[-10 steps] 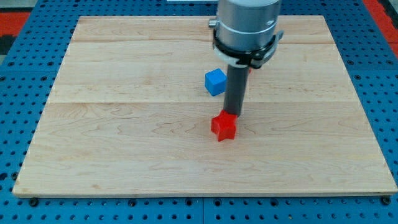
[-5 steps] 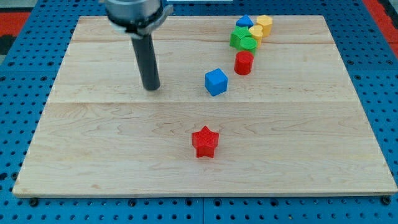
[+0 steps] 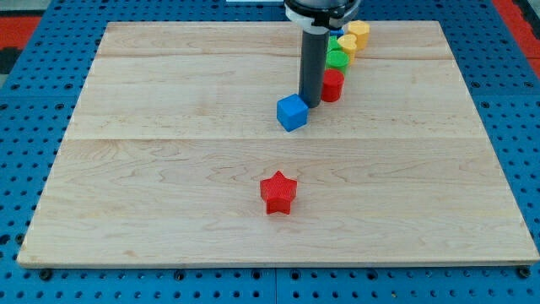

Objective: Place the blue cube and red star vertical to each other

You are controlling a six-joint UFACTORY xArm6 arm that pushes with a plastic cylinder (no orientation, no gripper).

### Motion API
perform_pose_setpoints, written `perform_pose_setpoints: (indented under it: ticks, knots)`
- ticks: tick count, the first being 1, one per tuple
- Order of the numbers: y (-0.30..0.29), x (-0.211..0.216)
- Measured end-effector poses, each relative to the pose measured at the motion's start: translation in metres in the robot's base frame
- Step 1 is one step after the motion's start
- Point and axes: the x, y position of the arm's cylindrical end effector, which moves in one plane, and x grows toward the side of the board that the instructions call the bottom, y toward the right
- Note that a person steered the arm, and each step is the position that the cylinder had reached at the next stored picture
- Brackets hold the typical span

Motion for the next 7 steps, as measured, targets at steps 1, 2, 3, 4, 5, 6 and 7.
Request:
perform_pose_setpoints:
  ticks: [1, 2, 3, 4, 5, 6, 7]
  knots:
    - [-0.004, 0.014]
    - [-0.027, 0.018]
    - [-0.039, 0.021]
    - [-0.048, -0.009]
    - [-0.102, 0.012]
    - [-0.087, 0.021]
    - [-0.081, 0.011]
